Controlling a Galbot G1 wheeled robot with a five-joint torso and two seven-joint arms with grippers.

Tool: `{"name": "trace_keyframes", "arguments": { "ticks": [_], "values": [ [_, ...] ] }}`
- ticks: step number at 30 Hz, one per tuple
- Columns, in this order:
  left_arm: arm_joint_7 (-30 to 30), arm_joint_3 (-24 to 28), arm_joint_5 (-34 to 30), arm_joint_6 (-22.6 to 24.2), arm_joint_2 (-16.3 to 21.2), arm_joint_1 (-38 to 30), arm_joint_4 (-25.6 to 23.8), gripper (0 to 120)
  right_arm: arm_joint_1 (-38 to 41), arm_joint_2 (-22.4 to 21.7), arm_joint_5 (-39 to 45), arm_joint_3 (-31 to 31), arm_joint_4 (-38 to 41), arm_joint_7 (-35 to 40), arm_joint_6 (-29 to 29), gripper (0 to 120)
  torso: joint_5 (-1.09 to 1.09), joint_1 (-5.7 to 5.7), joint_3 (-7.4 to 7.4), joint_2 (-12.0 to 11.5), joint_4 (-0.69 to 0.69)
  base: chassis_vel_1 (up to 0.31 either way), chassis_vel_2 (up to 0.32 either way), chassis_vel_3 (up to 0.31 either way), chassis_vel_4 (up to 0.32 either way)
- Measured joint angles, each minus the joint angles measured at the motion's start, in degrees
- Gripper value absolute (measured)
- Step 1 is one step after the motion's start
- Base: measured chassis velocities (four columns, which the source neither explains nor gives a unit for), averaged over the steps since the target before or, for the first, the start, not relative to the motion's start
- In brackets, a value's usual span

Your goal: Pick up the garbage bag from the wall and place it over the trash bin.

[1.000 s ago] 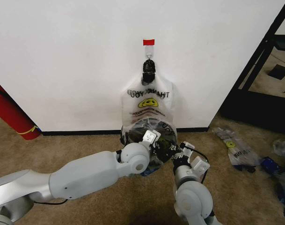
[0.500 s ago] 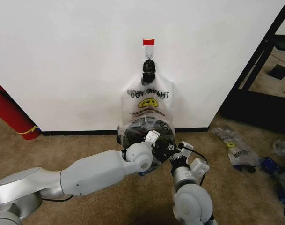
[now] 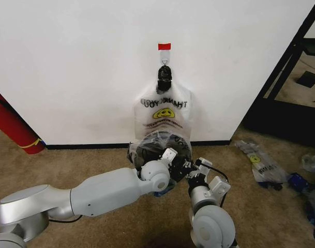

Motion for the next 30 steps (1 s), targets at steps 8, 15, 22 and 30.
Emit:
{"name": "trace_keyframes", "arguments": {
  "ticks": [8,15,22,30],
  "values": [
    [-1.47,-2.73,-5.76,0.5,2.09,-2.97,-7.87,0,0.24,-0.73,-3.68,1.02,-3.36,-3.44,4.38,1,0.01,0.0,0.0,0.0,-0.01,0.0,0.0,0.0,0.0],
    [-2.74,-2.14,-13.12,3.08,3.14,-5.4,-10.72,0,0.24,-1.41,-10.56,1.33,-6.33,-6.42,8.1,1,0.02,0.0,0.0,0.0,0.0,0.0,0.0,0.0,0.0],
    [-3.6,-1.44,-23.57,5.94,2.28,-6.8,-9.86,0,0.26,-2.42,-17.21,1.19,-8.07,-8.92,11.66,1,0.02,0.0,0.0,0.0,0.0,0.0,0.0,0.0,0.0],
    [-3.66,-0.7,-28.76,6.0,-0.31,-7.21,-5.72,0,0.39,-2.97,-18.86,0.89,-8.78,-9.89,13.62,1,0.02,0.0,0.0,0.0,0.0,0.0,0.0,0.0,0.0]
  ]
}}
